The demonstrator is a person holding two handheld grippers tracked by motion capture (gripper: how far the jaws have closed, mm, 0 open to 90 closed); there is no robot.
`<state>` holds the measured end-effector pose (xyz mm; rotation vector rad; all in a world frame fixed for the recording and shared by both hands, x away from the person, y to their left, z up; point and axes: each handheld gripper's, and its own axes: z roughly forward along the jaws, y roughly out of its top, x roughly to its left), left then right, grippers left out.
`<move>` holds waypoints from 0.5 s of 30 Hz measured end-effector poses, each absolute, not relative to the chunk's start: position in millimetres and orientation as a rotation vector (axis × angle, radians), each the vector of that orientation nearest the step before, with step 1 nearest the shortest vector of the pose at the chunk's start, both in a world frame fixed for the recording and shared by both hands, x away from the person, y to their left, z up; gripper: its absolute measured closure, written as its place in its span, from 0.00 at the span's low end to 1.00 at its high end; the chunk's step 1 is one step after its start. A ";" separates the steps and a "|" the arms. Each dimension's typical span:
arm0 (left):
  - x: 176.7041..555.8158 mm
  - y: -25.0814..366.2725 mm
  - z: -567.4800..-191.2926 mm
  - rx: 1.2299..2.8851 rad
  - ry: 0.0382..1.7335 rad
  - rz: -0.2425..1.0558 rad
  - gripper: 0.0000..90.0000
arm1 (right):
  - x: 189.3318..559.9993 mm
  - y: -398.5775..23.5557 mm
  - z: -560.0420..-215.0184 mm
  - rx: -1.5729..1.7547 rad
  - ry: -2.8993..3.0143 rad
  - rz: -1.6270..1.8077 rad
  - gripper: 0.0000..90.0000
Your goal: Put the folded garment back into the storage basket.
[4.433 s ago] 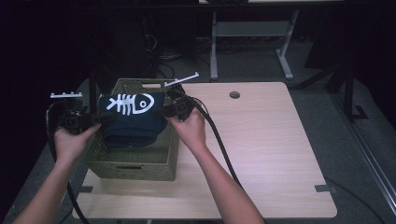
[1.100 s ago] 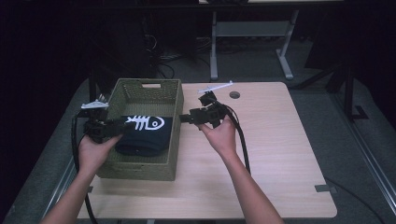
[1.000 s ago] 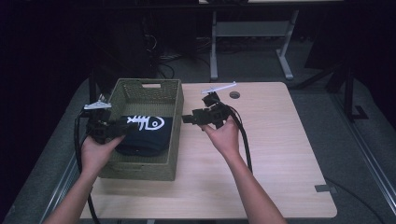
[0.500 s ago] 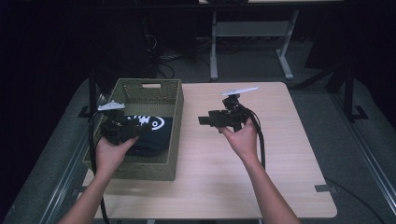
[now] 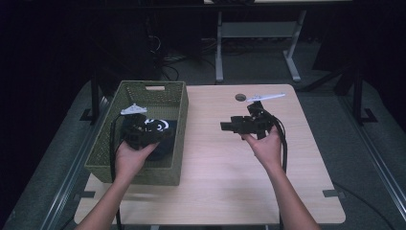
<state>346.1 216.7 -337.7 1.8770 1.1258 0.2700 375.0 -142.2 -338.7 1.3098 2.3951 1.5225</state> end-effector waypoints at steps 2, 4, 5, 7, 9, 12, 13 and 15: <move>346.0 211.5 -337.6 1.885 1.115 0.275 0.30 | 373.5 -147.3 -340.2 1.321 2.384 1.517 0.42; 346.2 206.6 -337.6 1.884 1.107 0.271 0.30 | 372.2 -151.9 -341.9 1.332 2.386 1.508 0.42; 346.0 203.9 -337.5 1.886 1.105 0.272 0.30 | 371.5 -154.2 -342.3 1.331 2.384 1.503 0.42; 346.2 198.0 -337.7 1.891 1.096 0.269 0.30 | 369.5 -158.9 -342.0 1.340 2.376 1.503 0.41; 345.9 192.6 -337.2 1.897 1.081 0.270 0.30 | 368.2 -164.1 -341.9 1.342 2.366 1.507 0.41; 344.4 183.2 -336.1 1.904 1.063 0.271 0.30 | 366.0 -171.7 -342.3 1.355 2.357 1.500 0.41; 343.7 179.7 -335.6 1.909 1.050 0.273 0.30 | 365.4 -174.7 -342.9 1.355 2.352 1.497 0.41; 342.9 173.9 -335.5 1.914 1.034 0.273 0.29 | 363.8 -180.9 -343.8 1.365 2.344 1.499 0.41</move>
